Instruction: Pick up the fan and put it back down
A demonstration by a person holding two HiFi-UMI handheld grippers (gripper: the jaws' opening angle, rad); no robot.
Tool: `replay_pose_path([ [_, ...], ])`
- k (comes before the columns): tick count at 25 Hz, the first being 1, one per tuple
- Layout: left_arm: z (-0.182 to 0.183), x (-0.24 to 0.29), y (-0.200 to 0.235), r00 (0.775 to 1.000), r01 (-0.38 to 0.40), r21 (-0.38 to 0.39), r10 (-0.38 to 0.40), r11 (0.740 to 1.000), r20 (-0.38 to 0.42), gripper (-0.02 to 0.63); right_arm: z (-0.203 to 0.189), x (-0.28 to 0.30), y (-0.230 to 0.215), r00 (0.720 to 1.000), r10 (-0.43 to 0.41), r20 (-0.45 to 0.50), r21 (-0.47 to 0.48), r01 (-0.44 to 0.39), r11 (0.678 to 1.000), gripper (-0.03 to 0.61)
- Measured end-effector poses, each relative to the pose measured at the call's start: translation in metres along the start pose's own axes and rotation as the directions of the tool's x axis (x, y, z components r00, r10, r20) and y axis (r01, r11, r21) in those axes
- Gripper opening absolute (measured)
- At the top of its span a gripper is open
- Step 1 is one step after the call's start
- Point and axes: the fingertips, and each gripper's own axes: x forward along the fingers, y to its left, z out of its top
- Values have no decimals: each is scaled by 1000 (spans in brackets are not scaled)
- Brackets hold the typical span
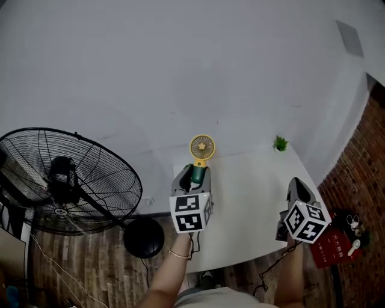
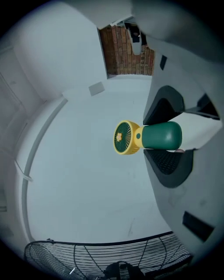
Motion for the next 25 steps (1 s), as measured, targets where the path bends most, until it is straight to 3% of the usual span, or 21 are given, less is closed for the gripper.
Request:
replay_pose_path([
  [9, 70, -25, 21, 983, -63, 27, 58, 998, 173, 173, 51, 0, 29, 993, 66, 101, -46, -61, 997, 0],
  [25, 69, -44, 50, 978, -128, 34, 121, 991, 170, 173, 42, 14, 56, 989, 123, 88, -33, -120, 992, 0],
])
